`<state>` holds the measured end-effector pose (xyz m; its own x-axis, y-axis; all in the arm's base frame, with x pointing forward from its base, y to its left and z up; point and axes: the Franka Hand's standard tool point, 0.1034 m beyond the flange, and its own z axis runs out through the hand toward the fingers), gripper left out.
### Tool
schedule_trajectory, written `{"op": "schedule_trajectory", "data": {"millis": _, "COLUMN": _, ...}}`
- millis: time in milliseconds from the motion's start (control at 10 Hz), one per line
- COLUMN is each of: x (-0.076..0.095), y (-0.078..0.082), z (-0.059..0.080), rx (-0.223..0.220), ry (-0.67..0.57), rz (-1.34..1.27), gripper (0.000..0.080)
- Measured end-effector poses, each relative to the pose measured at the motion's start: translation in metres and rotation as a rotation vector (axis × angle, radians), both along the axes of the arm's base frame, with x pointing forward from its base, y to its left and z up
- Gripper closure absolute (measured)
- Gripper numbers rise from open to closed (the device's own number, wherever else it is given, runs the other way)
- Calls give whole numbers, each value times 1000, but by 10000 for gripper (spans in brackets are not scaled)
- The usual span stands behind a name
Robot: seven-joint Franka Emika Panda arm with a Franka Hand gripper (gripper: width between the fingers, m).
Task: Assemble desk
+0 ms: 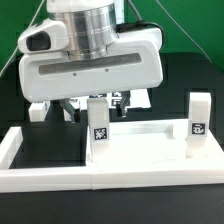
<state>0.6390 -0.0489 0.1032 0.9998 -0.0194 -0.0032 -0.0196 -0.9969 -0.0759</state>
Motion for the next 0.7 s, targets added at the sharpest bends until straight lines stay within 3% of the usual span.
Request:
{"op": "schedule_trajectory", "data": {"millis": 100, "x": 0, "y": 0, "z": 0, "rx": 1, "ry": 6, "rz": -79, "gripper": 440}}
{"op": "schedule_trajectory", "data": {"millis": 200, "x": 0, "y": -1, "z": 0, "rx": -1, "ry": 12, "rz": -160, "gripper": 511}}
{"op": "schedule_trajectory", "data": {"millis": 500, "x": 1, "y": -2, "z": -1, "rx": -5, "ry": 15, "rz": -389, "gripper": 511}}
{"op": "schedule_trajectory", "data": {"millis": 700, "x": 1, "y": -4, "z": 0, "rx": 9, "ry": 36, "rz": -677, "gripper": 511}}
